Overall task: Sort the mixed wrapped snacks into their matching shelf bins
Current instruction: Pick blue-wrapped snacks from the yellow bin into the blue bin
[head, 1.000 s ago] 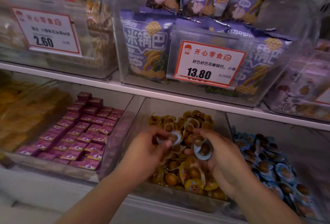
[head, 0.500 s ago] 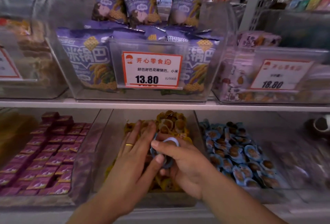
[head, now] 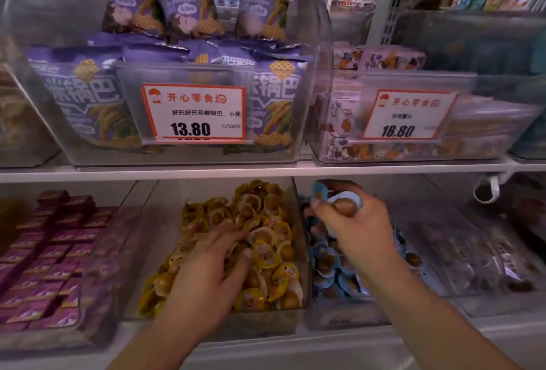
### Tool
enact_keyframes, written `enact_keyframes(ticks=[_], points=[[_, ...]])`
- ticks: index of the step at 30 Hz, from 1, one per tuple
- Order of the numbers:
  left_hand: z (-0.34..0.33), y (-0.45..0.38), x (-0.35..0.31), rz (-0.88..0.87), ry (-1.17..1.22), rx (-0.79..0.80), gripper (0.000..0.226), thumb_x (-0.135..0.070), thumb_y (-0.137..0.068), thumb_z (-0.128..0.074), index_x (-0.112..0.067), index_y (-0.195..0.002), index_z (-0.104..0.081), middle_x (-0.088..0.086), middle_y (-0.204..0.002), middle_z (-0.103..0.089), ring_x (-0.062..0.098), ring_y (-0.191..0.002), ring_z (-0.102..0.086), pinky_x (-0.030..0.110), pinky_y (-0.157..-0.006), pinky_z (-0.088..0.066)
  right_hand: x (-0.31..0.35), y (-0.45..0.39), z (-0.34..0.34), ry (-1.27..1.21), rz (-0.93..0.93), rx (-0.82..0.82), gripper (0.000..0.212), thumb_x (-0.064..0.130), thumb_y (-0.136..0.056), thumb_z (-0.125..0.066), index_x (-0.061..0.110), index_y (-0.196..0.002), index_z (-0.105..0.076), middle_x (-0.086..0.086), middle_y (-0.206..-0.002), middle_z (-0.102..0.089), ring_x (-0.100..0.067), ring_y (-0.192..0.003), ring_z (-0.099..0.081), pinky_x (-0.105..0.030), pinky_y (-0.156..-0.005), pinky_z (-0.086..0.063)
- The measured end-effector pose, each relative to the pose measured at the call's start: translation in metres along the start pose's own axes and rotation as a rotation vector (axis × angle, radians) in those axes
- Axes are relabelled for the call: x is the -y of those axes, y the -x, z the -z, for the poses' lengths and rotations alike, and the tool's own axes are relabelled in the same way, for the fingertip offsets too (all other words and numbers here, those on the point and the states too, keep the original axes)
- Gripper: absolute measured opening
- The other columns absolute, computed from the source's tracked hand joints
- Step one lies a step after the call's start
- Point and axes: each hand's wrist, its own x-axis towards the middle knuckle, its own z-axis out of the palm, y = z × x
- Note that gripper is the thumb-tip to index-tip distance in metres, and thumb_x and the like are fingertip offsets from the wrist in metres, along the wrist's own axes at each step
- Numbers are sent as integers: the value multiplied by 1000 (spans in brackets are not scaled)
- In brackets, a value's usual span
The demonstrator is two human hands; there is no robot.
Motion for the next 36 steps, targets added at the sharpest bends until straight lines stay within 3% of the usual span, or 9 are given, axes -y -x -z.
enact_keyframes(ticks=[6, 10, 14, 16, 20, 26, 30, 33, 36], points=[[-5, 2, -3, -135, -227, 239, 71, -80, -86, -30, -47, -149, -31, -29, -157, -16, -2, -150, -2, 30, -122, -15, -31, -35, 31, 84, -444, 85, 63, 73, -88, -44, 25, -123, -64, 0, -130, -60, -16, -113, -59, -34, -96, -46], [-14, -12, -10, -128, -248, 332, 81, -87, -78, -33, -54, -150, -14, -32, -157, 0, -4, -148, 9, 28, -122, -3, -31, -42, 35, 57, -244, -159, 20, 42, -98, -54, 28, -89, -66, 9, -100, -67, -11, -93, -60, -23, -75, -43], [-40, -48, -21, -242, -453, 383, 90, -73, -77, -32, -31, -156, -17, -10, -164, -15, 9, -152, -2, 39, -124, -6, -30, -28, 4, -17, -106, -59, 17, 25, -96, -58, 32, -83, -67, 26, -87, -66, 6, -90, -61, -5, -73, -40], [-48, -62, -18, -231, -529, 413, 89, -70, -76, -31, -28, -155, -20, -6, -163, -19, 15, -151, -12, 42, -124, -10, -36, -15, -21, 102, -61, 159, 12, 29, -97, -59, 32, -107, -65, 19, -110, -64, 3, -107, -59, -3, -87, -40], [-39, -80, 3, -87, -661, 410, 69, -74, -73, -28, -41, -132, -44, -4, -147, -40, 25, -132, -44, 47, -109, -32, -48, -1, -40, 411, 79, 276, 55, 27, -94, -57, 34, -146, -40, 12, -145, -31, -8, -128, -43, -12, -102, -29], [17, -83, 49, 180, -726, 327, 48, -71, -81, -46, -35, -110, -61, -3, -128, -54, 25, -115, -57, 39, -95, -44, -56, -3, -37, 339, 146, 272, 53, 13, -92, -55, 38, -139, -47, 15, -140, -33, 6, -118, -33, -5, -101, -21], [50, -84, 46, 175, -696, 554, 44, -70, -84, -50, -37, -111, -62, -1, -119, -60, 21, -110, -60, 26, -80, -42, -60, -4, -41, 294, 164, 234, 48, 16, -90, -54, 38, -133, -52, 14, -134, -37, 5, -117, -37, 3, -94, -18], [63, -98, 23, 167, -623, 661, 51, -72, -76, -55, -38, -114, -58, -5, -127, -62, 20, -113, -60, 29, -93, -48, -59, -4, -41, 273, 151, 223, 50, 31, -81, -47, 35, -131, -56, 10, -130, -41, 4, -114, -40, 6, -91, -23], [38, -108, -6, -55, -518, 445, 42, -60, -87, -53, -37, -123, -56, -3, -132, -60, 20, -118, -57, 30, -100, -45, -59, -5, -41, 255, 151, 218, 50, 34, -79, -46, 32, -128, -59, 7, -128, -45, 5, -110, -42, 6, -89, -26]])
